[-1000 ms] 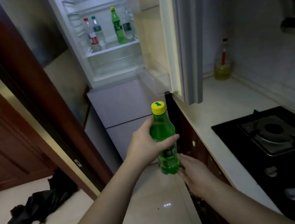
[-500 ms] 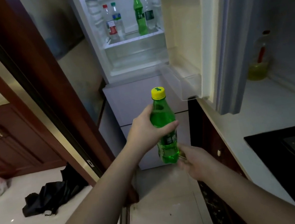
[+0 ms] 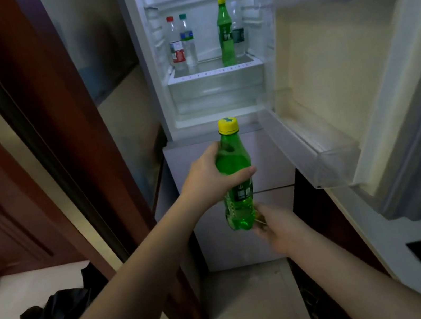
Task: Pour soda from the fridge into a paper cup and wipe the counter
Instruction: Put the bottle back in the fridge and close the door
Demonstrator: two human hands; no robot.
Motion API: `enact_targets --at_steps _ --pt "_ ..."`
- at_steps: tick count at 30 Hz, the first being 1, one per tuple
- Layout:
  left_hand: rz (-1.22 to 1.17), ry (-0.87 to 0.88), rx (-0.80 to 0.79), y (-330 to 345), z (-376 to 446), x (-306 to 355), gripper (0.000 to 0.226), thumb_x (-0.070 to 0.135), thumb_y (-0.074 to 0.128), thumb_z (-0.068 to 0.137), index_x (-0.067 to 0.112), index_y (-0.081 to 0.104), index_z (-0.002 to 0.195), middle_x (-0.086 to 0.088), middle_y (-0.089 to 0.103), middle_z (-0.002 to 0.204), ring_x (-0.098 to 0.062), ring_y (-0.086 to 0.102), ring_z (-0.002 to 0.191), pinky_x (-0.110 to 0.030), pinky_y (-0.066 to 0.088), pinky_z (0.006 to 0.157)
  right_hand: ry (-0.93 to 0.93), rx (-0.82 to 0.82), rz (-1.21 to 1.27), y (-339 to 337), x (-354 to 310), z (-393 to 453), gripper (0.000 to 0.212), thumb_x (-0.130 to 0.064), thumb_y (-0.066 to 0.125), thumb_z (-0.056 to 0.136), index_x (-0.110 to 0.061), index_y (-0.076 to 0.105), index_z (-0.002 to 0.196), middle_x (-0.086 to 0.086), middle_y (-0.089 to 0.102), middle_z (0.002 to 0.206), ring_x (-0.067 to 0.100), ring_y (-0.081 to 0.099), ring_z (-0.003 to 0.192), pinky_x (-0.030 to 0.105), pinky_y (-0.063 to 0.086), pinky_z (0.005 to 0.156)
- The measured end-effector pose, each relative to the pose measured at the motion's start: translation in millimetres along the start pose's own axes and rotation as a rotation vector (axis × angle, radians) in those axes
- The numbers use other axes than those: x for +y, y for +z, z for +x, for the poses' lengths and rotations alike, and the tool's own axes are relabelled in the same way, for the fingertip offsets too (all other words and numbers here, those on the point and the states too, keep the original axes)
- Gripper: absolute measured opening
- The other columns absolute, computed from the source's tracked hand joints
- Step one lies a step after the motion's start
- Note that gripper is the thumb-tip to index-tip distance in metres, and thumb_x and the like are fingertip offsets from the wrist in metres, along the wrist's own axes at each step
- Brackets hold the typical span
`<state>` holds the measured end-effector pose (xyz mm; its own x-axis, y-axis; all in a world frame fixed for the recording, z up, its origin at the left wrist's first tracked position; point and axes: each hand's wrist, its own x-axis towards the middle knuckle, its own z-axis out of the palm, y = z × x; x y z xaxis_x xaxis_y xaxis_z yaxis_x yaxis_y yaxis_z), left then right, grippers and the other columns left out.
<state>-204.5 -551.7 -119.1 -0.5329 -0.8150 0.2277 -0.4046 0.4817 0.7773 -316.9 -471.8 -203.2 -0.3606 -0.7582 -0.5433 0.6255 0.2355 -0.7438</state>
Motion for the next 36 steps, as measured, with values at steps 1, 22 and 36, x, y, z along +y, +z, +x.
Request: enact_targets --at_steps 1,22,36 --pt "-0.001 -0.001 0.005 -4 10 -2 0.066 0.063 0.079 0.062 0.032 0.057 0.116 0.013 0.067 0.11 -0.007 0.062 0.102 -0.039 0.054 0.092 -0.003 -0.001 -0.017 6 -6 7 0.013 -0.013 0.054 0.096 -0.008 0.066 0.095 0.006 0.068 0.088 0.013 0.063 0.079 0.019 0.052 0.053" --pt "0.0 0.0 0.13 -47 213 10 0.053 0.047 0.081 0.073 0.027 0.06 0.117 0.015 0.067 0.103 0.003 0.061 0.091 -0.016 0.049 0.071 -0.185 -0.047 -0.177 95 -126 168 0.022 -0.03 0.062 0.09 -0.01 0.072 0.093 0.01 0.072 0.088 0.024 0.067 0.085 0.035 0.053 0.073" --pt "-0.104 0.078 0.052 -42 261 -13 0.047 0.047 0.082 0.069 0.028 0.064 0.108 0.012 0.071 0.098 -0.001 0.067 0.089 -0.024 0.055 0.077 -0.282 0.027 -0.127 92 -131 181 0.018 -0.026 0.061 0.088 -0.015 0.075 0.09 0.009 0.073 0.094 0.025 0.064 0.099 0.044 0.047 0.095"
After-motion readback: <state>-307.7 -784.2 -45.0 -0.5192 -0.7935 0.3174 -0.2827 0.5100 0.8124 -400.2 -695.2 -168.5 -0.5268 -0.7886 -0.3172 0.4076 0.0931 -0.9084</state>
